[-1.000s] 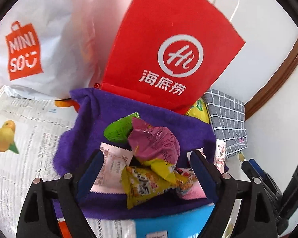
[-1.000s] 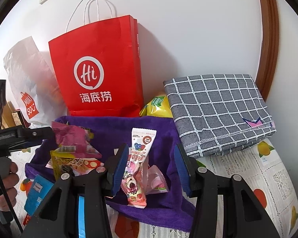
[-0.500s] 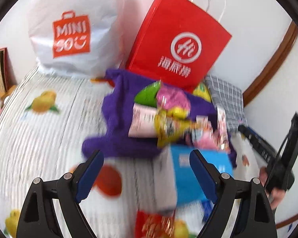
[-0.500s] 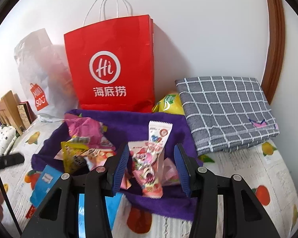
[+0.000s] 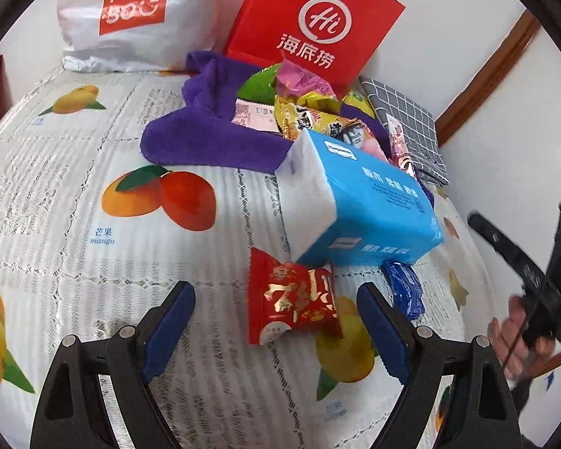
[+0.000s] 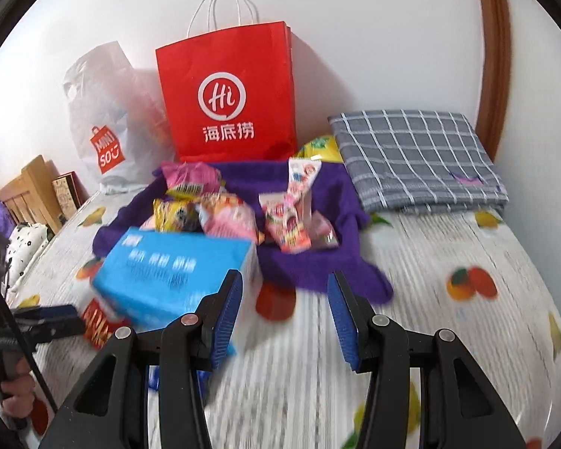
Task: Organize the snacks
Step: 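Grasp the red packet with the left tool while the right tool grasps the blue packet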
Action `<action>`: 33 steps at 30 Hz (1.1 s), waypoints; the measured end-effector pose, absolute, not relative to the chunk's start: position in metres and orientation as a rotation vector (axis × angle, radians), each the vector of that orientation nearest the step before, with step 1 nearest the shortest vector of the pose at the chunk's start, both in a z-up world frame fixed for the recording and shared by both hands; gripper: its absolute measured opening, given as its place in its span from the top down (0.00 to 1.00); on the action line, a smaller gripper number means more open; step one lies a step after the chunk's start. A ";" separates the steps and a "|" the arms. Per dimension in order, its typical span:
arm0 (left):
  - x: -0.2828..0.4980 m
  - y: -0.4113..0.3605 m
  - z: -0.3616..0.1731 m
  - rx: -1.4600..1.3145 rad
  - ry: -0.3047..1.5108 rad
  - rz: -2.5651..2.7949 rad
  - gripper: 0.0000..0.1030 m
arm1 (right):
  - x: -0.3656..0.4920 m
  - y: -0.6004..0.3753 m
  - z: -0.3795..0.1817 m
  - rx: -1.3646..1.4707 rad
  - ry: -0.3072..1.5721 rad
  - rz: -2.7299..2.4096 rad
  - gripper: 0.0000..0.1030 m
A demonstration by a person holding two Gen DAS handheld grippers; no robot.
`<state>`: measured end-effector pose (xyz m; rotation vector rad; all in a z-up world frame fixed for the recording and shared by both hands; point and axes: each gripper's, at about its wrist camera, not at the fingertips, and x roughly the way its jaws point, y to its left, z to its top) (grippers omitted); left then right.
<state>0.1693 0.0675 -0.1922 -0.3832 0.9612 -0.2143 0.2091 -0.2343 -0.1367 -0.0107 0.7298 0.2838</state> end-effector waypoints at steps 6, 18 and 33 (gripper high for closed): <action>0.172 0.043 -0.192 -0.282 0.959 -0.203 0.15 | 0.179 -0.247 -0.150 0.021 0.788 0.285 0.54; 0.173 0.023 -0.188 -0.036 0.933 -0.068 0.56 | 0.170 -0.226 -0.173 0.008 0.871 0.325 0.54; 0.173 0.042 -0.193 -0.083 0.941 -0.082 0.53 | 0.192 -0.181 -0.192 0.096 0.978 0.395 0.52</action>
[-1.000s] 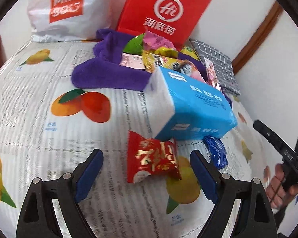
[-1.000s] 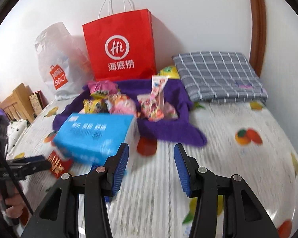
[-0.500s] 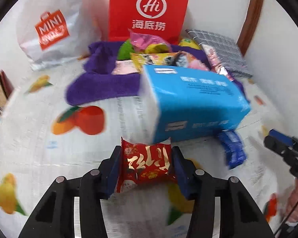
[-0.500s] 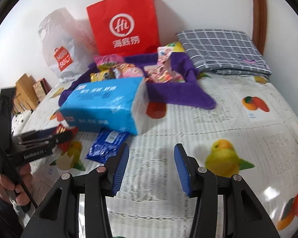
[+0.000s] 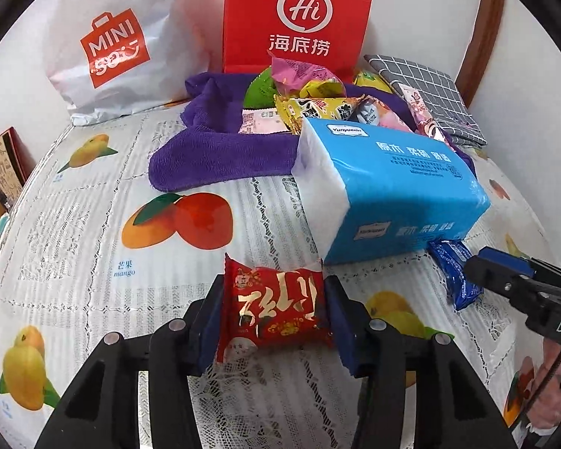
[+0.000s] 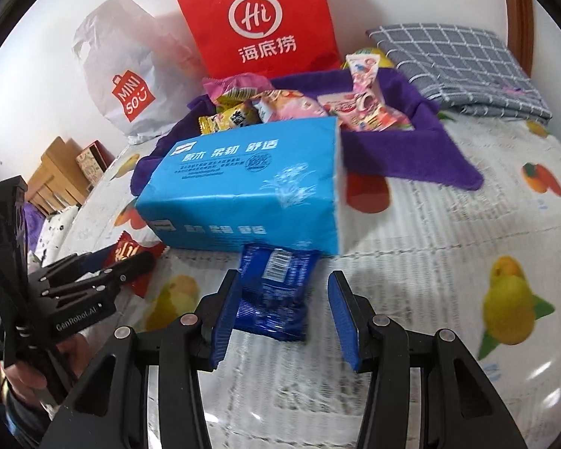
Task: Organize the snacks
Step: 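Grasp the red packet with the left tool while the right tool grasps the blue packet, then carry the blue packet in the right tool while the left tool carries the red packet toward the towel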
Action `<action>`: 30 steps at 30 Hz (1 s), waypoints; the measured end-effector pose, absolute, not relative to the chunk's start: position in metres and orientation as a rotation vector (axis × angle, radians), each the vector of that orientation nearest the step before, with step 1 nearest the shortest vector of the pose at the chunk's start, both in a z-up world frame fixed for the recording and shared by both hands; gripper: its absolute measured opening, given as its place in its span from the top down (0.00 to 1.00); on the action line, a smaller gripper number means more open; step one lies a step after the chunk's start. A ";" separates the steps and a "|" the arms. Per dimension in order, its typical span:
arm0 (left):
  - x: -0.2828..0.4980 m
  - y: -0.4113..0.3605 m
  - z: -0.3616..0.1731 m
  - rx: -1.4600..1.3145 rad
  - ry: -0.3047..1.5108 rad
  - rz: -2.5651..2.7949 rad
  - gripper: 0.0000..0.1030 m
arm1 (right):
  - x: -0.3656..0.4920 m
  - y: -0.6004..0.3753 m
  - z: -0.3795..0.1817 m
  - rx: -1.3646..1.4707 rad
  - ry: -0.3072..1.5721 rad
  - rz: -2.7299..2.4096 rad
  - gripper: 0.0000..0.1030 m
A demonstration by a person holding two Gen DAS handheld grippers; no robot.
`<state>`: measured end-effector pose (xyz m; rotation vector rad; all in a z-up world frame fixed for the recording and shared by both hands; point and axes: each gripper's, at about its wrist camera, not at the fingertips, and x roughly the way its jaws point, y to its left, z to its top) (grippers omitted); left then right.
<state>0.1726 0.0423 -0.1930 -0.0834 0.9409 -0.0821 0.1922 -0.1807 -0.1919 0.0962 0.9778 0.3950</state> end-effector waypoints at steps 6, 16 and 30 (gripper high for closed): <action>0.173 0.043 -0.194 -0.091 0.941 -0.086 0.52 | 0.195 -0.163 -0.201 0.044 0.984 0.373 0.44; 0.173 0.039 -0.194 -0.067 0.945 -0.086 0.49 | 0.191 -0.138 -0.207 -0.150 0.950 0.315 0.51; 0.174 0.040 -0.194 -0.075 0.944 -0.091 0.50 | 0.171 -0.216 -0.202 -0.053 0.941 0.240 0.58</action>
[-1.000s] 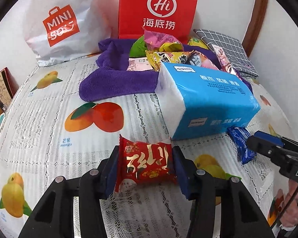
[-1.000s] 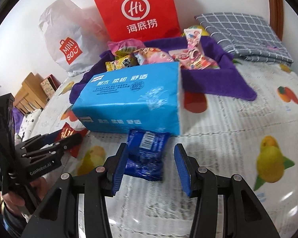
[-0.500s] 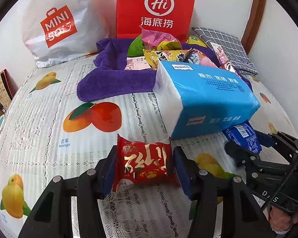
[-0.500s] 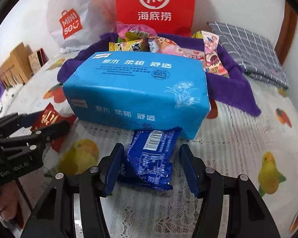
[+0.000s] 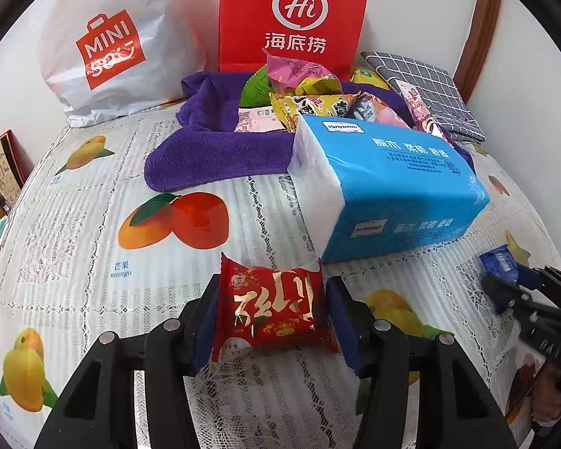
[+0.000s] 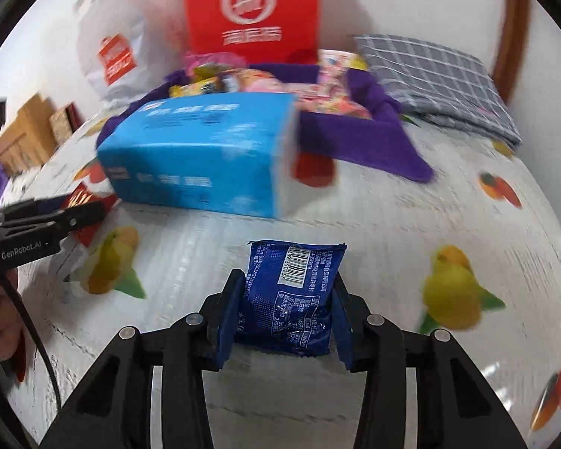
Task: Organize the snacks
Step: 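Carry the blue packet in the right tool while the left tool carries the red packet toward the towel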
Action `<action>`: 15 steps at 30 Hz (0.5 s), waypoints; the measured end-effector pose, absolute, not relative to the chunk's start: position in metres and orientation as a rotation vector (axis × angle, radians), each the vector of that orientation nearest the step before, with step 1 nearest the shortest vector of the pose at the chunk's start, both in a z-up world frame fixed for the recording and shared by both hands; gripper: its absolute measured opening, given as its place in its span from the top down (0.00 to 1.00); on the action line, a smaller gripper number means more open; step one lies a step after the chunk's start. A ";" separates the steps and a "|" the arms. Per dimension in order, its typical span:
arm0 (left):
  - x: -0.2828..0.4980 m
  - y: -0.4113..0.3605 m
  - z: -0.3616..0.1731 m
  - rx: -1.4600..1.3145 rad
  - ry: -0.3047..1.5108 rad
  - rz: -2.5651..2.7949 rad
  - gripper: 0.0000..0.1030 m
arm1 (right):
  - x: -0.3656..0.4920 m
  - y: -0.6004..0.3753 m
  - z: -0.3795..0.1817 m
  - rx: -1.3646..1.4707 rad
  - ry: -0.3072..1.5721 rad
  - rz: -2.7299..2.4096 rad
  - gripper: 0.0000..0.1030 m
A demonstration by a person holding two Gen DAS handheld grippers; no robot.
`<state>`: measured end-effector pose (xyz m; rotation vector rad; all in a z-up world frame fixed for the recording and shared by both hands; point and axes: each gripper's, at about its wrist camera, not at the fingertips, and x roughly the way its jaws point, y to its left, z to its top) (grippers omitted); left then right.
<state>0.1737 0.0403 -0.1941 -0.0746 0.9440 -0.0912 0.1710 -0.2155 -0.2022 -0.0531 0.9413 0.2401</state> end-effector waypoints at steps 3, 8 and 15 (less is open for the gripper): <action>0.173 0.042 -0.194 -0.091 0.940 -0.098 0.50 | 0.174 -0.234 -0.203 0.045 0.942 0.229 0.58; 0.173 0.045 -0.194 -0.113 0.935 -0.104 0.50 | 0.174 -0.229 -0.203 0.008 0.945 0.215 0.57; 0.173 0.043 -0.194 -0.098 0.937 -0.096 0.51 | 0.173 -0.226 -0.204 -0.033 0.949 0.201 0.56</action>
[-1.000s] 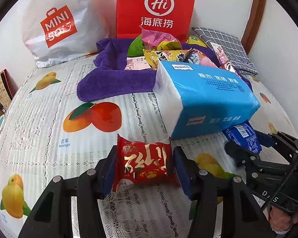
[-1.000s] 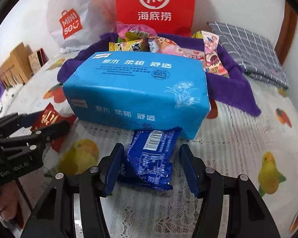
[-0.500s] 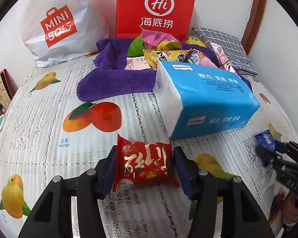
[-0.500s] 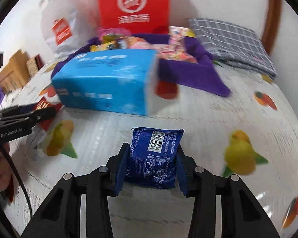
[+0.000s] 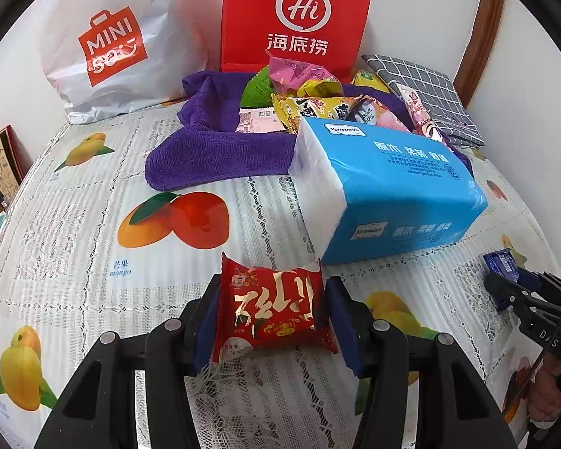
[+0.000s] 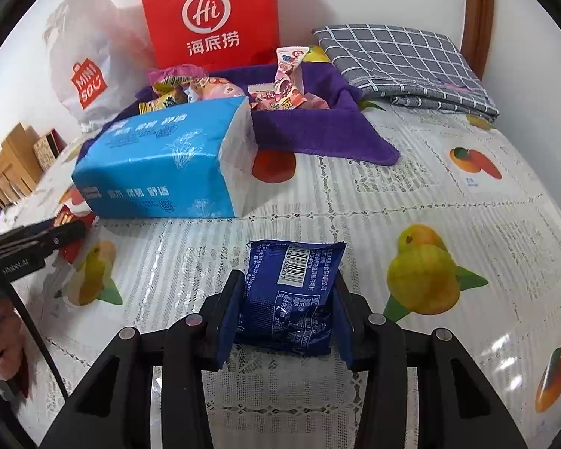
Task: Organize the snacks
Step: 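Carry the blue packet in the right tool while the left tool carries the red packet toward the towel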
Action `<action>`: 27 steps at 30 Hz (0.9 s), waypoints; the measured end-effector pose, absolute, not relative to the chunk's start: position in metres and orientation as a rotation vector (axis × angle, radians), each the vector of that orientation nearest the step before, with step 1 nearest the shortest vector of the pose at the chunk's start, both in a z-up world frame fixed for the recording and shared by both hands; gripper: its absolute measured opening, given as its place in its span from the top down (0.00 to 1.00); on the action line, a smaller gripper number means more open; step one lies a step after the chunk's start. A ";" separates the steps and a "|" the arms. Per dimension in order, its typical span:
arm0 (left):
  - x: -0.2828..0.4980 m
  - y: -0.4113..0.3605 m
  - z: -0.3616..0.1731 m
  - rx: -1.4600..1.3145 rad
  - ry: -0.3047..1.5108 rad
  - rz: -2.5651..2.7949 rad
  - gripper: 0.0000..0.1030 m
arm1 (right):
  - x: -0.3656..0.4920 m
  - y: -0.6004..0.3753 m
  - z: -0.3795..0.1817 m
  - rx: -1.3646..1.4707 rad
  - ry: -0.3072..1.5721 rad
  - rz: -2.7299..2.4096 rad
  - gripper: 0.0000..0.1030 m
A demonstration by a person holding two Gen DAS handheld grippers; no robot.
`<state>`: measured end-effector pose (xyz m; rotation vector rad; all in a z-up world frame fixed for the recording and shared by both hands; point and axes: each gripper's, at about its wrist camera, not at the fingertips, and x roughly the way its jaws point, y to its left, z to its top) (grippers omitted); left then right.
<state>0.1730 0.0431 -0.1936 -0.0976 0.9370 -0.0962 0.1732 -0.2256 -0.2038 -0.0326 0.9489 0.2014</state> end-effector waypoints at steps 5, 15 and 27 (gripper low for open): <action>0.173 0.045 -0.193 -0.110 0.934 -0.099 0.53 | 0.174 -0.234 -0.203 0.026 0.946 0.225 0.57; 0.158 0.048 -0.189 -0.143 0.945 -0.093 0.57 | 0.165 -0.225 -0.186 -0.001 0.895 0.249 0.60; 0.128 0.043 -0.163 -0.182 0.926 -0.140 0.58 | 0.148 -0.216 -0.151 0.012 0.822 0.315 0.60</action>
